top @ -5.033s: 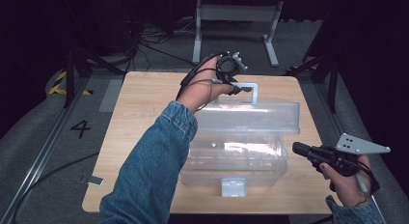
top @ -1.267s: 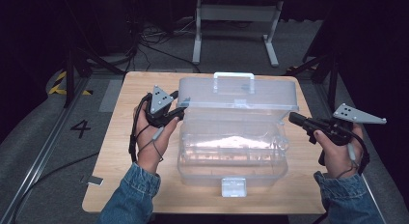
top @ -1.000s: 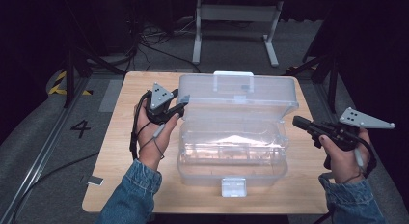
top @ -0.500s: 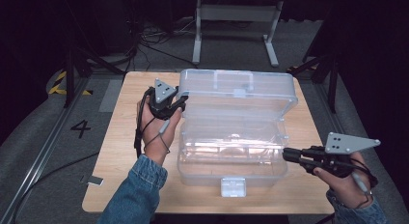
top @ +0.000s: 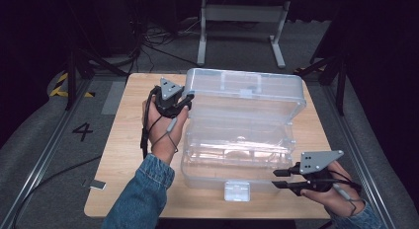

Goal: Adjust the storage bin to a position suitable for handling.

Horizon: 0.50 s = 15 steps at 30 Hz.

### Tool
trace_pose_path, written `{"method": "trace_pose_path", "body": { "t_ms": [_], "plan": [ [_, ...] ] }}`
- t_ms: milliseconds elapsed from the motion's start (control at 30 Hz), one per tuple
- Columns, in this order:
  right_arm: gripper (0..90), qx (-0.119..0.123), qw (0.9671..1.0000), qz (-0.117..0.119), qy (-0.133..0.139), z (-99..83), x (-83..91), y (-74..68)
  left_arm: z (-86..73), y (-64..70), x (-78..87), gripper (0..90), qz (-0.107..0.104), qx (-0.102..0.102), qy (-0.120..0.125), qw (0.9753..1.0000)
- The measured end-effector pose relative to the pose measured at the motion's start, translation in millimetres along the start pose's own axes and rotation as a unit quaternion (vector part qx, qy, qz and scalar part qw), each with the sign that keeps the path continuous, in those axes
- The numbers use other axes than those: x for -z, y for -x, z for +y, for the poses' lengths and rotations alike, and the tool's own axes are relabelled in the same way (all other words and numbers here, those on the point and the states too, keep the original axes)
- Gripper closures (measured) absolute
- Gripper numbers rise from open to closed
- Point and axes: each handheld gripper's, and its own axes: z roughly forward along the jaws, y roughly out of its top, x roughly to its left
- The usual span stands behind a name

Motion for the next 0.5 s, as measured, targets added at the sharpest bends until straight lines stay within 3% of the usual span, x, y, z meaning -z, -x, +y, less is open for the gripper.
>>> {"method": "trace_pose_path", "body": {
  "t_ms": [167,367,500],
  "plan": [
    [65.7,0.011,0.9994,0.001,-0.033,-3.8,-17.0,0.6,1.1,0.4,0.2,69.9,0.003,0.001,-0.006,1.0000],
    [74.0,0.009,0.9975,0.011,-0.069,-10.3,-34.2,3.4,2.1,0.1,-1.0,69.9,0.004,0.002,-0.006,1.0000],
    [80.6,0.024,0.9961,0.000,-0.085,-11.7,-38.1,4.5,2.8,-0.3,-1.4,70.0,0.003,0.005,-0.010,0.9999]
  ]
}}
